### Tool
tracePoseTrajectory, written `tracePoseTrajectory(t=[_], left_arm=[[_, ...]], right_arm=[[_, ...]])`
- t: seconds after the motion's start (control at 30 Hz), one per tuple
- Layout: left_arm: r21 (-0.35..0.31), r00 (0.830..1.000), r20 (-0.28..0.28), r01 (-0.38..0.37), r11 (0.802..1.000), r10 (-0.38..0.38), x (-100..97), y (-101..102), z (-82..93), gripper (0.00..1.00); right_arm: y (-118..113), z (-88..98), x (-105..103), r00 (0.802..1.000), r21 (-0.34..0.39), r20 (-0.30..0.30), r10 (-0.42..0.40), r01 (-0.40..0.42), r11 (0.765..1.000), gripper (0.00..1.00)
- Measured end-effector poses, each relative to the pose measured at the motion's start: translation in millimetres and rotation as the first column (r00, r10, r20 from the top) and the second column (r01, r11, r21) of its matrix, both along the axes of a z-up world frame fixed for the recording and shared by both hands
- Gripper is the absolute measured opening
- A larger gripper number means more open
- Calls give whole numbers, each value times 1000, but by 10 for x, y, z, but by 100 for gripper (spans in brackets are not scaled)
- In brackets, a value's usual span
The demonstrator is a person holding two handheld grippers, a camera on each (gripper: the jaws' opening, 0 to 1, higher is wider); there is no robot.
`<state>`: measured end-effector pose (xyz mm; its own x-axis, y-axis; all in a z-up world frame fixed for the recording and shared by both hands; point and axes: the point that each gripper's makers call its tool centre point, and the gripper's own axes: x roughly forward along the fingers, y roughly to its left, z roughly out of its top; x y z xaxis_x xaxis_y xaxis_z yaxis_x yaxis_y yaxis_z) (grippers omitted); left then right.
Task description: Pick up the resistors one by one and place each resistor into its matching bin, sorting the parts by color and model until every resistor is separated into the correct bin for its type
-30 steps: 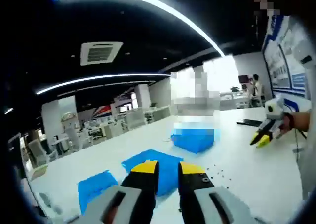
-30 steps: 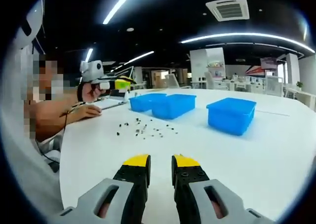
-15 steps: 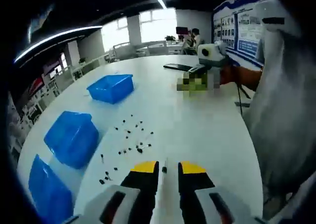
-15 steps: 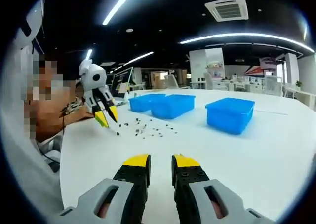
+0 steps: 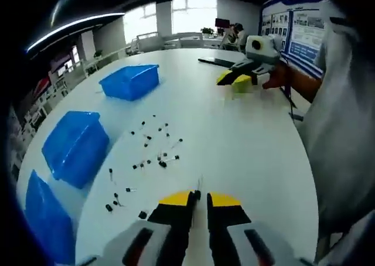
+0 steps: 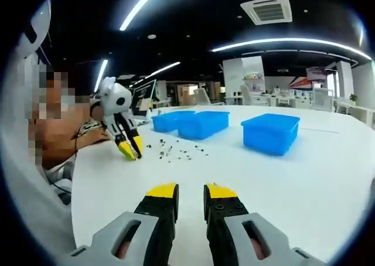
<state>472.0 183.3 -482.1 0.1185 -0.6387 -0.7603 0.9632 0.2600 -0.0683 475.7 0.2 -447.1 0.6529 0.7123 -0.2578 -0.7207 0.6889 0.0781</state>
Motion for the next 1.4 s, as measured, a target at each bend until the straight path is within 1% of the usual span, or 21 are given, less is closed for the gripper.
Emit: tracePoseTrajectory(t=[0.27, 0.4, 0.53, 0.6, 0.67, 0.7, 0.8, 0.83, 0.87, 0.97, 1.03, 1.07, 1.1, 1.13, 1.17, 1.2, 1.23, 1.27, 1.3, 1.37, 1.4], left_arm=[[-63, 1000, -3, 2, 998, -2, -2, 4, 37, 7], [-214, 1000, 3, 8, 977, -8, -25, -113, 237, 7], [-355, 999, 38, -15, 935, 30, 27, -168, 403, 7], [-450, 994, 64, -54, 892, 93, 115, -157, 524, 7], [-505, 981, 73, -118, 855, 179, 239, -104, 591, 7], [-513, 978, 75, -127, 849, 192, 259, -95, 602, 7], [-580, 929, 133, -209, 787, 345, 514, 40, 695, 7], [-629, 905, 116, -252, 736, 409, 605, 76, 760, 7], [-661, 887, 104, -276, 698, 450, 676, 108, 804, 7], [-721, 799, 177, -292, 629, 575, 898, 247, 957, 7], [-775, 728, 186, -304, 554, 660, 1039, 373, 1104, 7], [-775, 667, 195, -345, 530, 719, 1143, 504, 1120, 7], [-753, 604, 240, -378, 538, 760, 1241, 639, 1115, 7], [-740, 530, 267, -422, 524, 805, 1341, 808, 1117, 7], [-738, 446, 267, -476, 478, 855, 1433, 1003, 1122, 7], [-743, 360, 247, -526, 414, 900, 1504, 1197, 1123, 7], [-749, 284, 217, -565, 346, 934, 1552, 1363, 1118, 7], [-755, 232, 186, -589, 290, 955, 1578, 1472, 1111, 7], [-758, 215, 164, -597, 263, 963, 1584, 1499, 1107, 7], [-750, 154, 191, -614, 245, 969, 1614, 1659, 1102, 7], [-743, 151, 201, -621, 251, 968, 1626, 1680, 1095, 7]], right_arm=[[-2, -2, -9, 1000, 2, -1, 0, 0, 1000, 19], [10, -4, -8, 1000, 1, -2, 3, -3, 1000, 19], [23, -4, -2, 1000, 0, -3, 3, -3, 1000, 19], [37, 6, -2, 1000, -1, -1, 6, -6, 1000, 19], [44, 11, -2, 1000, -1, -1, 8, -8, 1000, 19], [47, 6, -1, 1000, -3, -2, 10, -10, 1000, 19], [56, -6, 2, 1000, -8, -5, 13, -13, 1000, 19], [59, -7, 2, 1000, -8, -5, 14, -14, 1000, 19], [68, -6, 3, 1000, -8, -5, 16, -16, 1000, 19], [107, -3, 6, 1000, -5, -5, 21, -21, 1000, 19], [119, 2, 8, 1000, -3, -4, 25, -25, 1000, 19], [126, 12, 4, 1000, 0, -3, 27, -27, 1000, 19], [129, 23, 0, 1000, 3, -3, 28, -28, 1000, 19], [126, 26, 0, 1000, 2, -1, 27, -27, 1000, 19], [122, 29, -1, 1000, 1, 0, 26, -26, 1000, 19], [118, 32, -2, 1000, 1, 1, 25, -25, 1000, 19], [111, 29, 0, 1000, -1, 2, 24, -24, 1000, 19], [93, 16, 5, 1000, -4, 0, 19, -19, 1000, 19], [82, 6, 9, 1000, -5, -2, 15, -15, 1000, 19], [69, -4, 11, 1000, -8, -5, 10, -10, 1000, 19], [70, -1, 10, 1000, -8, -4, 10, -10, 1000, 19]])
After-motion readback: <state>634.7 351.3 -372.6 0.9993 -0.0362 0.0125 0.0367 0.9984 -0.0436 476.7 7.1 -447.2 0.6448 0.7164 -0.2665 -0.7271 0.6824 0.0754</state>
